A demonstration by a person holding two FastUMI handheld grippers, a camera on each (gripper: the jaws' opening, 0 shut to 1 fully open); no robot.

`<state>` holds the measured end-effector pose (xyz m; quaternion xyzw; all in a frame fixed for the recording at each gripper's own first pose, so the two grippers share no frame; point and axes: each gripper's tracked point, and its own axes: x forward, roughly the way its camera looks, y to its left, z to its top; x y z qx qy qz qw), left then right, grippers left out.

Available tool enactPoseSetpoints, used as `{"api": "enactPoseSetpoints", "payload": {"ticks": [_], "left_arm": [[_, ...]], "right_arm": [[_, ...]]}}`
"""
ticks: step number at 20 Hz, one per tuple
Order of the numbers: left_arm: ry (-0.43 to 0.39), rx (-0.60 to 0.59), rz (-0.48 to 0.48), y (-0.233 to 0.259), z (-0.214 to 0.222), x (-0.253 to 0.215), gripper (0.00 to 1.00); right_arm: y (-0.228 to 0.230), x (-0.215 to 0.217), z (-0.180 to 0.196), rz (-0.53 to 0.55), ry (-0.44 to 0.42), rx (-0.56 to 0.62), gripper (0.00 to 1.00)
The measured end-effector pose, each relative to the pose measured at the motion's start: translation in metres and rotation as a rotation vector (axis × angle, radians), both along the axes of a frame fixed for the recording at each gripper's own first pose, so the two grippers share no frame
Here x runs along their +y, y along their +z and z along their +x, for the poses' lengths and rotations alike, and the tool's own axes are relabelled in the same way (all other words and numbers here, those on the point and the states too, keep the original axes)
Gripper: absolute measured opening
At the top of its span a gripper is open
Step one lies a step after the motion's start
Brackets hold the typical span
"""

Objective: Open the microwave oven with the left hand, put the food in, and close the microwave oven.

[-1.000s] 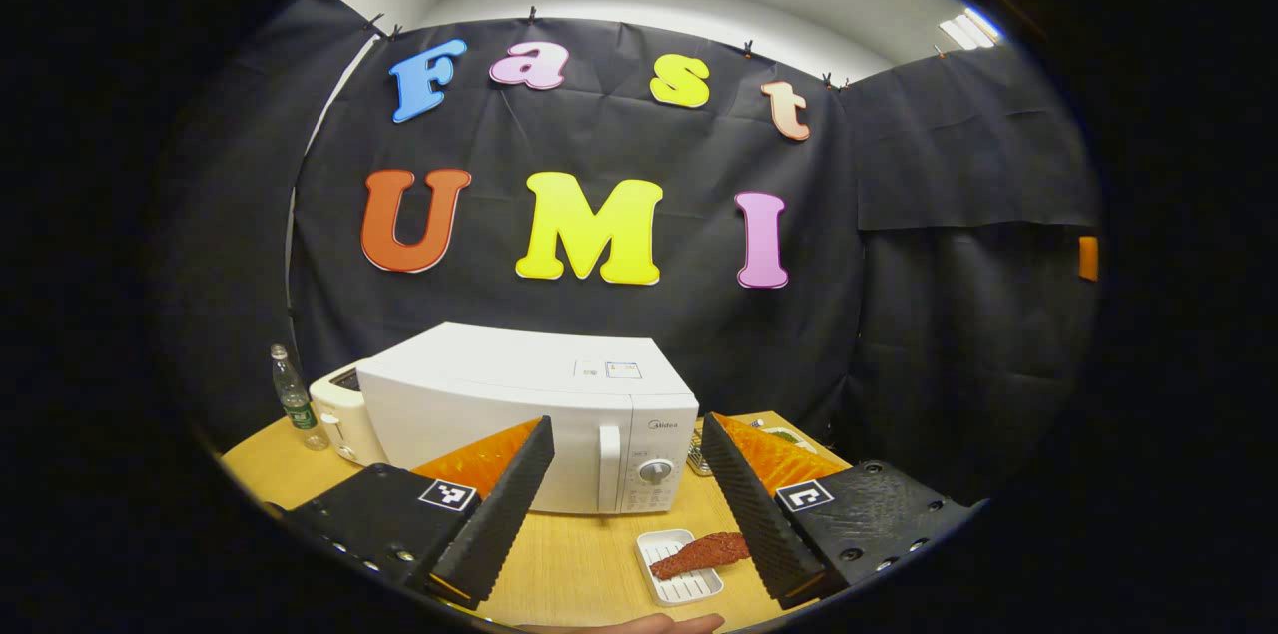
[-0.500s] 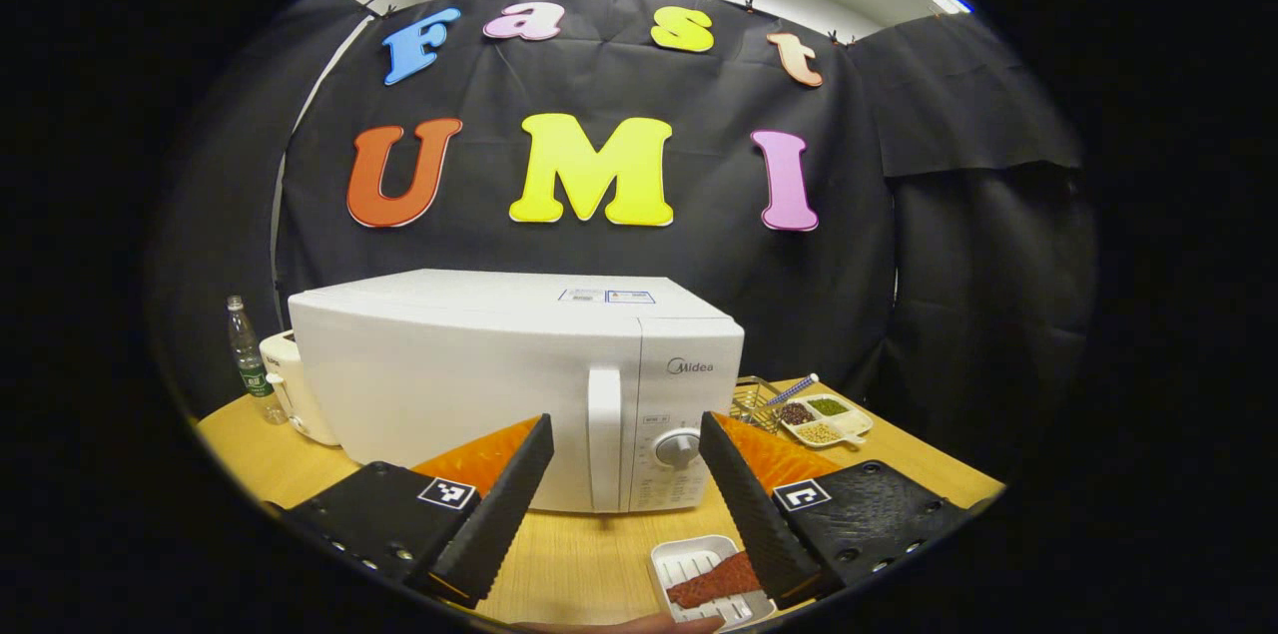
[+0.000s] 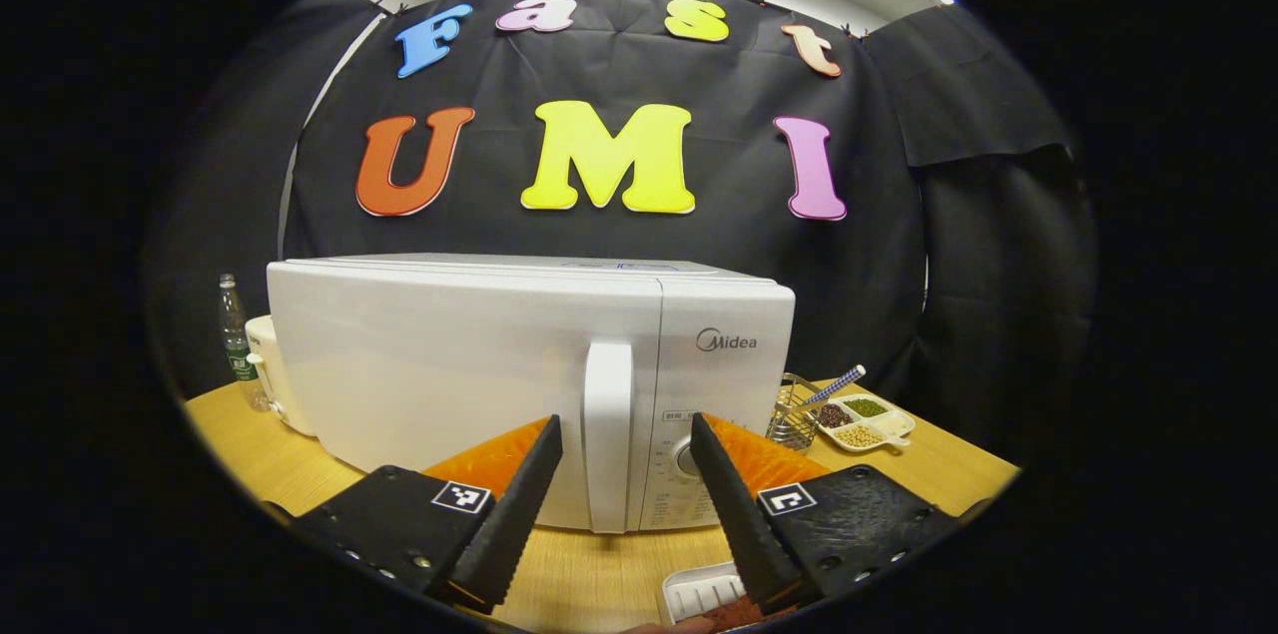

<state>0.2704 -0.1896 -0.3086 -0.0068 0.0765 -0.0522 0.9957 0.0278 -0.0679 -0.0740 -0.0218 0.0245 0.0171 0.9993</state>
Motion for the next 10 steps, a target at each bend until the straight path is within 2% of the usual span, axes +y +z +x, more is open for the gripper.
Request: {"api": "enactPoseSetpoints", "payload": {"ticks": [2, 5, 7, 9, 10], "left_arm": [[-0.019, -0.002, -0.004, -0.004, 0.005, -0.003, 0.69], [0.0, -0.02, 0.03, -0.003, 0.016, 0.008, 0.62], [0.024, -0.013, 0.037, -0.009, 0.022, 0.011, 0.37], [0.015, 0.02, 0.062, -0.013, 0.014, 0.013, 0.34], [0.018, 0.008, 0.04, -0.012, 0.015, 0.012, 0.36]], "right_arm": [[-0.002, -0.001, 0.002, -0.011, 0.002, -0.013, 1.0], [-0.002, 0.002, 0.0, -0.034, 0.02, -0.027, 1.0], [-0.001, 0.002, -0.003, -0.031, 0.025, -0.034, 1.0], [0.001, 0.001, -0.004, -0.035, 0.027, -0.04, 1.0], [0.0, 0.0, -0.005, -0.035, 0.029, -0.04, 1.0]]}}
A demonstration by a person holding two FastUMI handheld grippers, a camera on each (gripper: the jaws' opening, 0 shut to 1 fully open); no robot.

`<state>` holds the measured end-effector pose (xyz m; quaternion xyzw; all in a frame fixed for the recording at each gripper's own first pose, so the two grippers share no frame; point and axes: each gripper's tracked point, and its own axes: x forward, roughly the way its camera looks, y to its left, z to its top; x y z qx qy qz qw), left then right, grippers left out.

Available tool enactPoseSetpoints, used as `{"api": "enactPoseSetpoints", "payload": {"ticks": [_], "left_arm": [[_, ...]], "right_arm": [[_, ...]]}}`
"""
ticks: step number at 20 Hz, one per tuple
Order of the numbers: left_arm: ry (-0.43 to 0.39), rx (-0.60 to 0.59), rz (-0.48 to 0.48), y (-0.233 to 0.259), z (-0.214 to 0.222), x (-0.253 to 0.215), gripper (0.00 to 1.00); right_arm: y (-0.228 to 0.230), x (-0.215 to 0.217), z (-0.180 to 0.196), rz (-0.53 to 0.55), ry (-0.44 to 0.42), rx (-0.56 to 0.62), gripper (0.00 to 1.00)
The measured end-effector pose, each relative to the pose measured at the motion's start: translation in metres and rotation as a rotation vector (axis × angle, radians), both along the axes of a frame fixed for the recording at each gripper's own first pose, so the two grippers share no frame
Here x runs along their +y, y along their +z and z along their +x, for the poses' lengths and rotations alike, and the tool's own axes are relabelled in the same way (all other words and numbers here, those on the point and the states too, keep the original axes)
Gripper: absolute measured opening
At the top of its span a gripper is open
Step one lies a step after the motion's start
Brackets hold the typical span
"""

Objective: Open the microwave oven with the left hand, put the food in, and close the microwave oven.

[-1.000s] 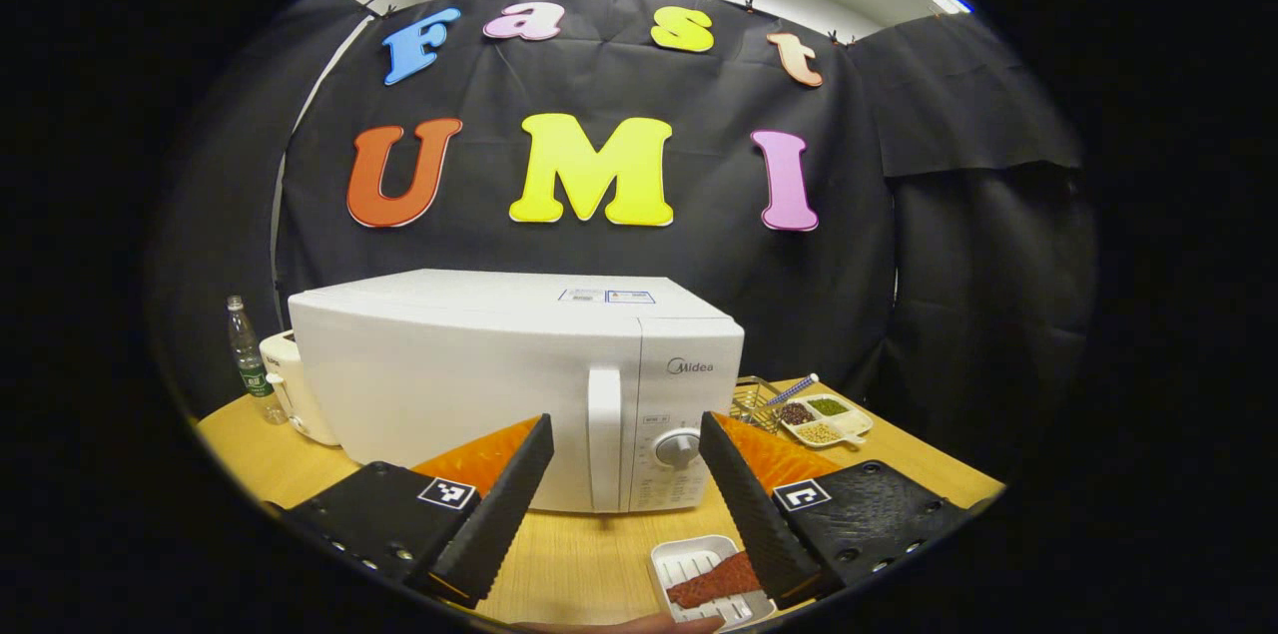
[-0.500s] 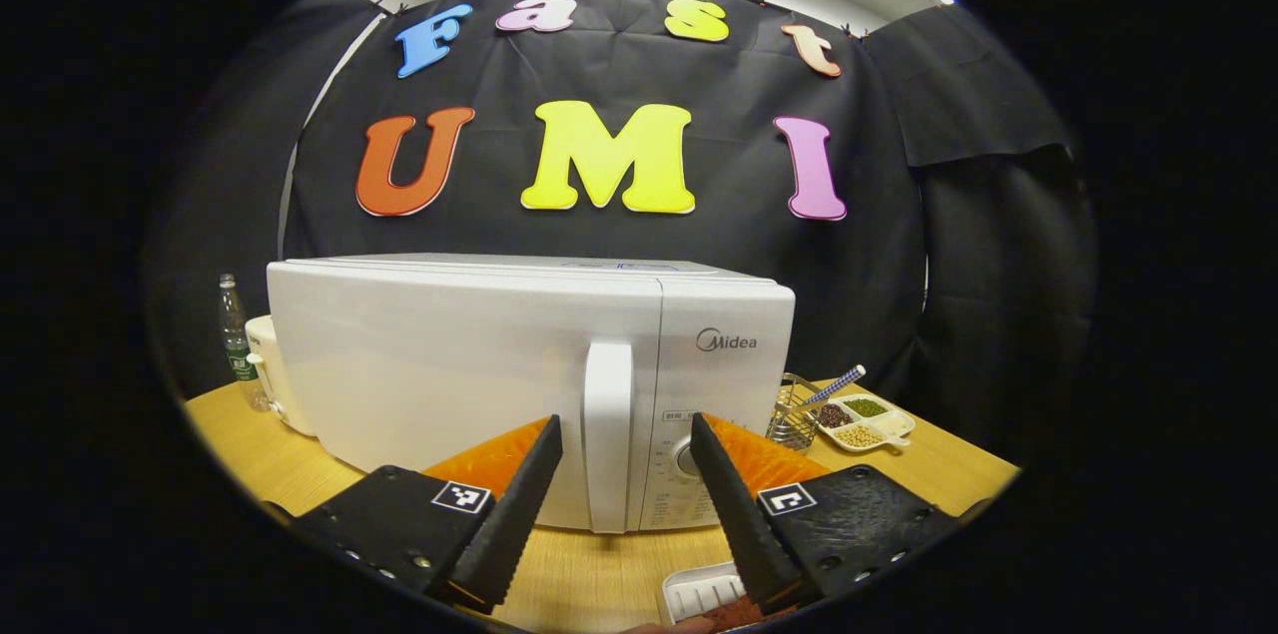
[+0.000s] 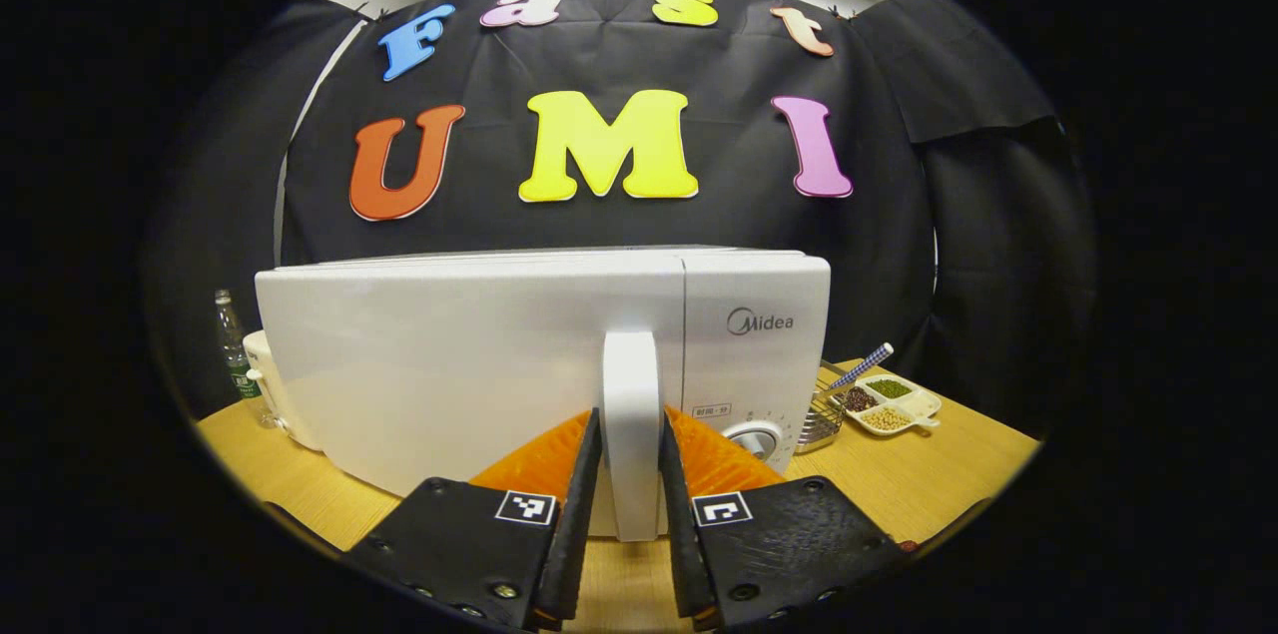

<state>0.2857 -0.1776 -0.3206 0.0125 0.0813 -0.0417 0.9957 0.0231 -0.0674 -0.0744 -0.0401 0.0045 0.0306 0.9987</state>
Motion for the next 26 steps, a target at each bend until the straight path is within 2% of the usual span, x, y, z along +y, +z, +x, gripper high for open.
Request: {"api": "enactPoseSetpoints", "payload": {"ticks": [2, 6, 7, 9, 10, 18, 20, 26], "left_arm": [[0.01, 0.011, -0.017, -0.001, 0.001, -0.002, 0.35], [0.008, 0.006, 0.032, -0.003, 0.001, -0.001, 0.29], [0.004, 0.009, 0.02, -0.004, 0.0, 0.0, 0.26], [-0.001, 0.018, -0.008, -0.005, 0.001, -0.001, 0.27], [-0.001, 0.026, 0.0, -0.005, -0.003, -0.002, 0.2], [-0.031, 0.047, 0.001, -0.005, -0.02, -0.002, 0.2], [-0.035, 0.042, 0.031, -0.004, -0.016, -0.003, 0.16], [-0.019, 0.028, 0.023, -0.004, -0.016, -0.002, 0.16]], "right_arm": [[-0.002, 0.001, -0.002, 0.001, 0.006, 0.004, 1.0], [-0.005, -0.006, -0.002, 0.003, -0.006, 0.013, 1.0], [-0.006, -0.007, -0.002, 0.006, -0.01, 0.016, 1.0], [-0.008, -0.011, -0.003, 0.006, -0.018, 0.021, 1.0], [-0.008, -0.013, -0.004, 0.005, -0.021, 0.018, 1.0], [-0.017, -0.014, -0.014, 0.065, -0.003, 0.014, 1.0], [-0.023, -0.014, -0.014, 0.061, -0.008, 0.029, 1.0], [-0.03, -0.016, -0.016, 0.049, -0.014, 0.044, 1.0]]}}
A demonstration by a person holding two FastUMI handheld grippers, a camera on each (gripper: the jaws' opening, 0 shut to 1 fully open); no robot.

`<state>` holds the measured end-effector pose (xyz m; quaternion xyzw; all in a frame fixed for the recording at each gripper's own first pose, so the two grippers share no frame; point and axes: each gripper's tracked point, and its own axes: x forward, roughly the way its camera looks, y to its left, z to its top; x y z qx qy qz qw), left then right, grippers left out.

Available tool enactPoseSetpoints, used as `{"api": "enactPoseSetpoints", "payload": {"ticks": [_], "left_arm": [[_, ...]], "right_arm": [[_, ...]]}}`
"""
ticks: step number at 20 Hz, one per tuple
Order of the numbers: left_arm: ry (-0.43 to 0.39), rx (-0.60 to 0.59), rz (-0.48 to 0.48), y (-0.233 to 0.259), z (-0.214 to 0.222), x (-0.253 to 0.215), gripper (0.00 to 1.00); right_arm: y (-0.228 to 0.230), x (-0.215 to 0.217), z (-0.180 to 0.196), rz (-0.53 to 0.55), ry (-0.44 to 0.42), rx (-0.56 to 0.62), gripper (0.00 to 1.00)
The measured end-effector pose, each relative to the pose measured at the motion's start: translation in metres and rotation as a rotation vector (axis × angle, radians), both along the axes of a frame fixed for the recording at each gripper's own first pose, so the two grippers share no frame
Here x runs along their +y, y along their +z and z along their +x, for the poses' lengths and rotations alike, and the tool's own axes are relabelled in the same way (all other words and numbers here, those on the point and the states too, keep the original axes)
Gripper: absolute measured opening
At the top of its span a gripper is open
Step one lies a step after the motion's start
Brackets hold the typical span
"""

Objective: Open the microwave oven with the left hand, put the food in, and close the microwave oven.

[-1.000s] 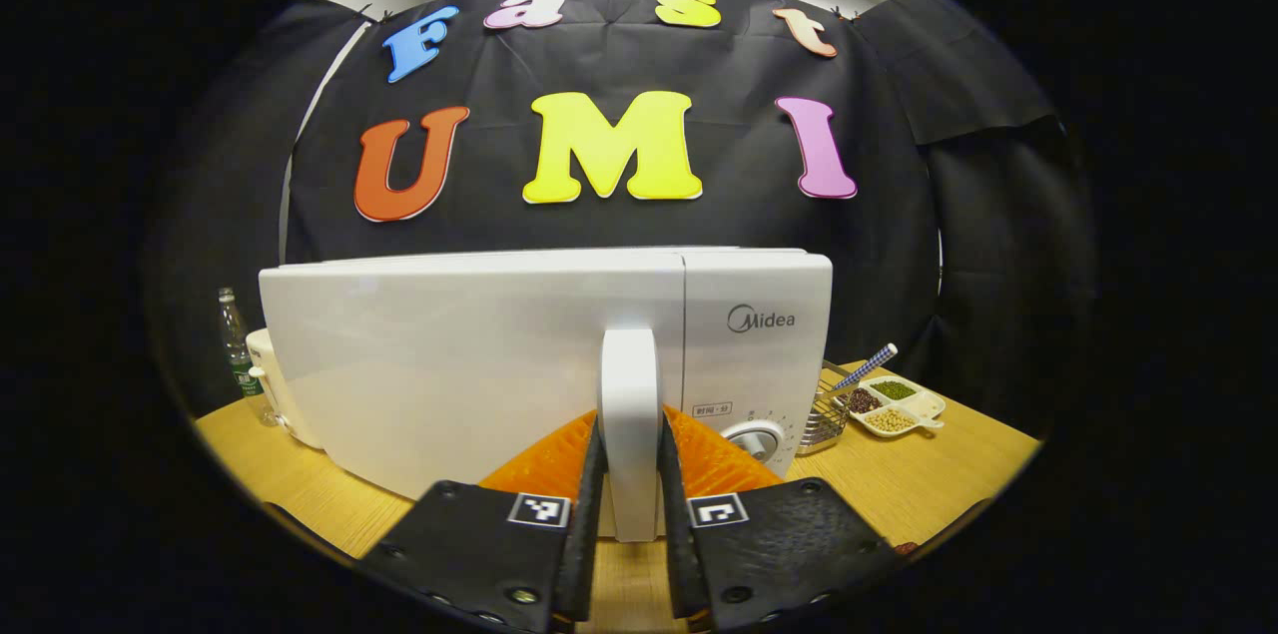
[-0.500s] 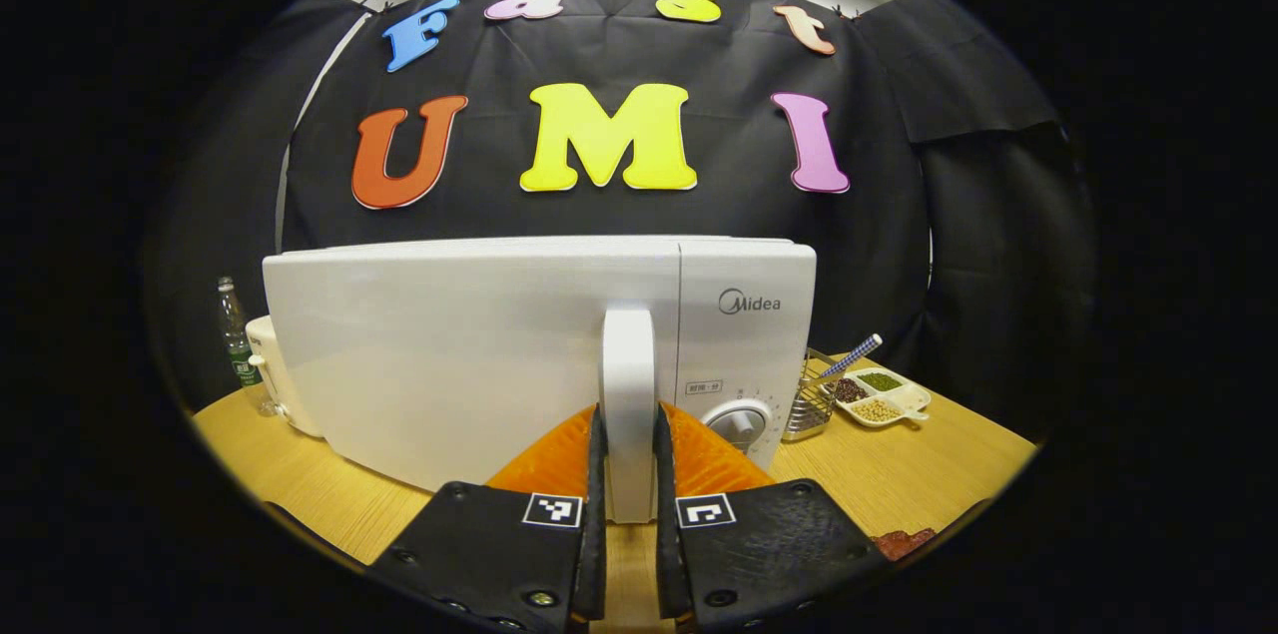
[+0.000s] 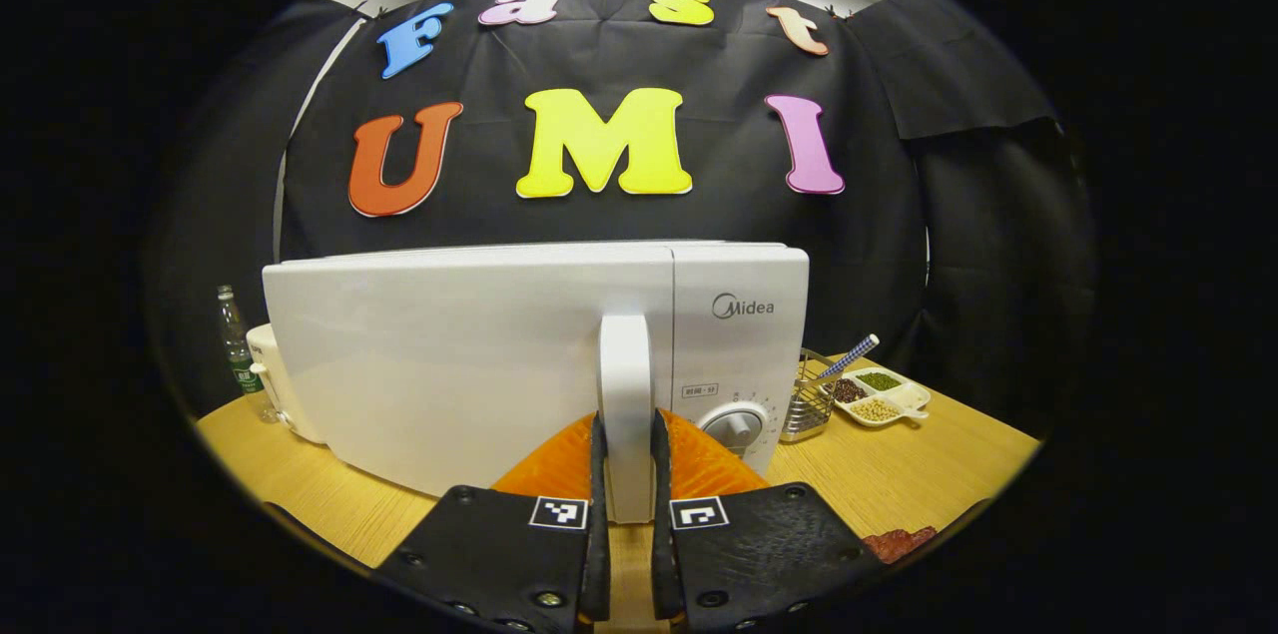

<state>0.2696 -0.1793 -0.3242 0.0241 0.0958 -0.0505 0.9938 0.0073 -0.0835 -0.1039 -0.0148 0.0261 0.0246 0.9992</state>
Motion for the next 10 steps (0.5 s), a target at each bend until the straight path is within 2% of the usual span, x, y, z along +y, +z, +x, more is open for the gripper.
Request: {"api": "enactPoseSetpoints", "payload": {"ticks": [1, 5, 6, 7, 10], "left_arm": [[-0.001, -0.004, -0.004, 0.001, -0.003, 0.001, 0.1], [-0.032, 0.025, -0.039, -0.002, -0.011, 0.0, 0.1], [-0.037, -0.038, -0.032, 0.011, -0.014, 0.001, 0.1], [-0.043, 0.001, -0.007, 0.005, -0.019, 0.003, 0.09], [-0.1, -0.017, -0.022, 0.008, -0.041, 0.007, 0.06]], "right_arm": [[0.001, -0.002, 0.001, -0.001, -0.004, 0.001, 1.0], [-0.002, -0.007, 0.0, -0.004, -0.011, 0.001, 1.0], [-0.003, -0.009, 0.0, -0.001, -0.013, 0.003, 1.0], [-0.004, -0.01, 0.002, 0.004, -0.015, 0.004, 1.0], [-0.015, -0.011, 0.006, 0.011, -0.019, 0.025, 1.0]]}}
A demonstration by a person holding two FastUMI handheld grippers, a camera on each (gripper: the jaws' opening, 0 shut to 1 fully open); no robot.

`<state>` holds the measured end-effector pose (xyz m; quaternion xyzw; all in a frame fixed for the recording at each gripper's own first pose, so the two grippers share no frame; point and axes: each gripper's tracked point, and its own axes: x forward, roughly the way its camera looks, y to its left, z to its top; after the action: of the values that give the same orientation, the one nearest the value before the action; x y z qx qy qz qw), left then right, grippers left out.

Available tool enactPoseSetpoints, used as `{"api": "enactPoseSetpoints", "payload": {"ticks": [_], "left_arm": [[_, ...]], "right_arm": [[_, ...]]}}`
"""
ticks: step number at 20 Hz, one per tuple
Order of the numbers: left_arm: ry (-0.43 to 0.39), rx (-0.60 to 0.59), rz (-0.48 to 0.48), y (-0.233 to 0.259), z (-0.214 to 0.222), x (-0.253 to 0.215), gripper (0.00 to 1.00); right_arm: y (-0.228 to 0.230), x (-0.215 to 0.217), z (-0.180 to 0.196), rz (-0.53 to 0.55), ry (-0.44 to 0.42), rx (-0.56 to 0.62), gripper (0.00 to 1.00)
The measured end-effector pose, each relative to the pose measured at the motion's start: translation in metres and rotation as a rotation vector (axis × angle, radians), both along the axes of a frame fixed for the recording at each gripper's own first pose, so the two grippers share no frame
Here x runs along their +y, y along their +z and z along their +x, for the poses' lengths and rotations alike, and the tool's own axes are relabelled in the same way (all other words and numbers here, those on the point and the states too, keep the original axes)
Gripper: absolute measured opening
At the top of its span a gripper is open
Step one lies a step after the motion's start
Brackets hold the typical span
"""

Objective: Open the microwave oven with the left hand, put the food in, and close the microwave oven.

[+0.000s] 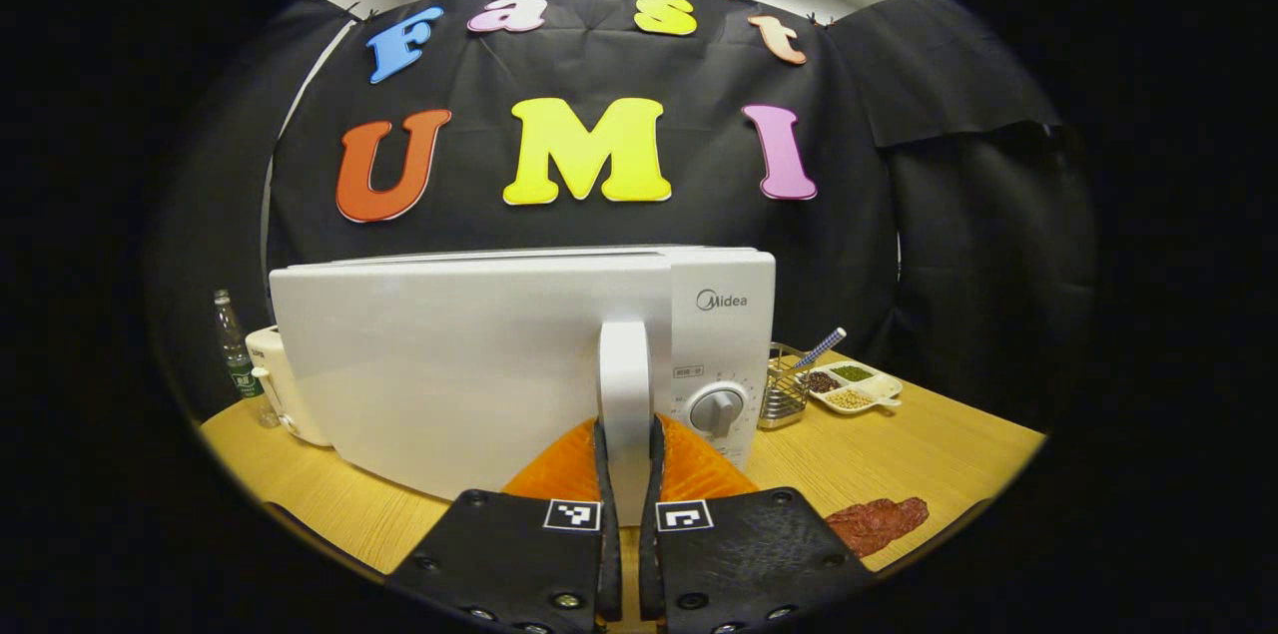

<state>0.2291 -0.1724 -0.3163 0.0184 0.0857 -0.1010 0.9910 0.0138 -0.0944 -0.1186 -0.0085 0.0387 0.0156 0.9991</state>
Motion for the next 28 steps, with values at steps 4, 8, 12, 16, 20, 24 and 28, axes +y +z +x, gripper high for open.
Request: {"api": "enactPoseSetpoints", "payload": {"ticks": [4, 8, 12, 16, 20, 24, 28], "left_arm": [[-0.02, -0.006, -0.037, 0.004, -0.041, 0.016, 0.06], [-0.03, 0.004, -0.039, 0.005, -0.079, 0.039, 0.09], [-0.026, 0.015, -0.038, 0.008, -0.119, 0.074, 0.09], [0.008, 0.025, -0.037, 0.01, -0.152, 0.118, 0.08], [0.069, 0.018, -0.02, 0.012, -0.178, 0.173, 0.08], [0.177, 0.024, -0.004, 0.014, -0.199, 0.24, 0.08], [0.302, 0.01, 0.016, 0.023, -0.222, 0.303, 0.6]], "right_arm": [[-0.011, 0.003, 0.001, 0.001, -0.007, 0.018, 1.0], [-0.022, 0.016, -0.001, 0.013, 0.003, 0.04, 1.0], [-0.022, 0.038, -0.008, 0.005, 0.04, 0.035, 1.0], [-0.024, 0.063, -0.016, 0.008, 0.066, 0.042, 1.0], [-0.023, 0.093, -0.021, -0.024, 0.106, 0.037, 1.0], [-0.021, 0.127, -0.028, -0.051, 0.142, 0.04, 0.94], [-0.012, 0.161, -0.032, -0.054, 0.187, 0.017, 1.0]]}}
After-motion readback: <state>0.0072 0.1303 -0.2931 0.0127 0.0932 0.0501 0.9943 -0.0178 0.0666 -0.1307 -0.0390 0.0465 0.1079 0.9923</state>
